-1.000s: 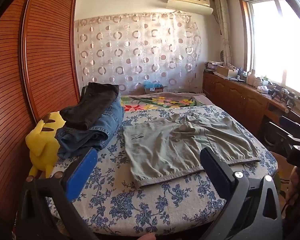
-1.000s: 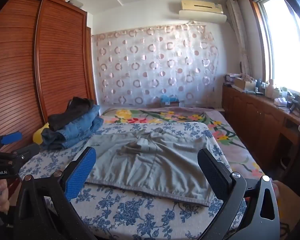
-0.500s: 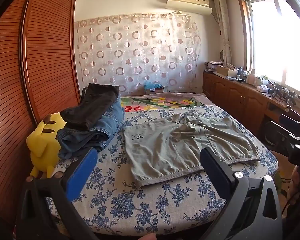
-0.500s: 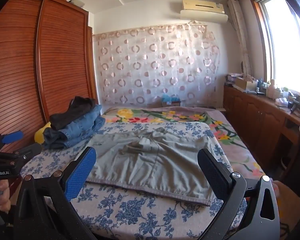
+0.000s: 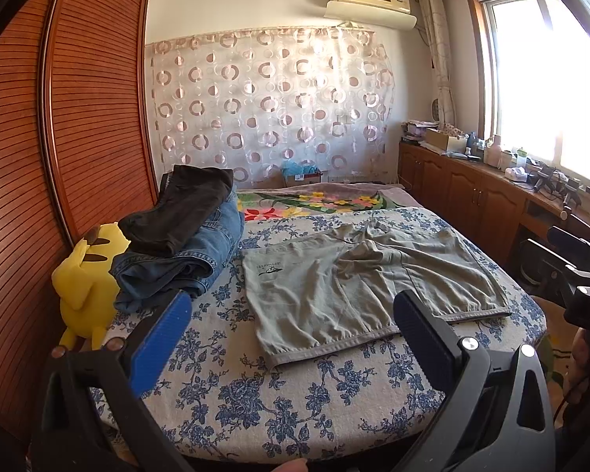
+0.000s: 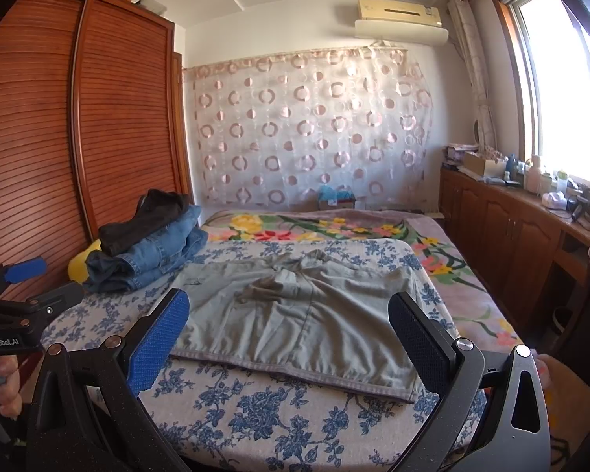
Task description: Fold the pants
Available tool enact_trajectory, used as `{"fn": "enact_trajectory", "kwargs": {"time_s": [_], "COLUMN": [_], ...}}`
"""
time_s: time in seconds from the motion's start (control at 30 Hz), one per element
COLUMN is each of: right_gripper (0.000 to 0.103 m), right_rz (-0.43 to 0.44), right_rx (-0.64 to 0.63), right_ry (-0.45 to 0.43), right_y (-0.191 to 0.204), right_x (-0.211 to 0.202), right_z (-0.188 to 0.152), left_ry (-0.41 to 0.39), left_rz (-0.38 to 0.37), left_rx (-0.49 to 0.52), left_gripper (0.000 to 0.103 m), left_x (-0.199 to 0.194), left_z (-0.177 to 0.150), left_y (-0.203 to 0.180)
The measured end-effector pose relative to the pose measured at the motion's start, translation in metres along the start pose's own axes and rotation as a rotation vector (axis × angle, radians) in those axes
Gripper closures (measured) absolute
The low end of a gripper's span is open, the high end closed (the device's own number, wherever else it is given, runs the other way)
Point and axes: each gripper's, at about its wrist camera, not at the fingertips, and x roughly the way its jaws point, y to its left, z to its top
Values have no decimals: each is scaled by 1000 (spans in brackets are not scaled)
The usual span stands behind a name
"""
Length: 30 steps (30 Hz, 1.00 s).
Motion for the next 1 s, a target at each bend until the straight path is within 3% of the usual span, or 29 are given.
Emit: {"fn": "enact_trajectory", "kwargs": {"time_s": [1.0], "right_gripper": [0], "right_rz": [1], "right_rx": [1], "right_ry": [-1], "right_y": [1], "right_x": [0], "right_z": [0], "left_ry": [-4], "left_rz": [0], "left_rx": [2], "left_gripper": [0], "left_x": [-3], "left_z": [0], "left_y": [-1]}}
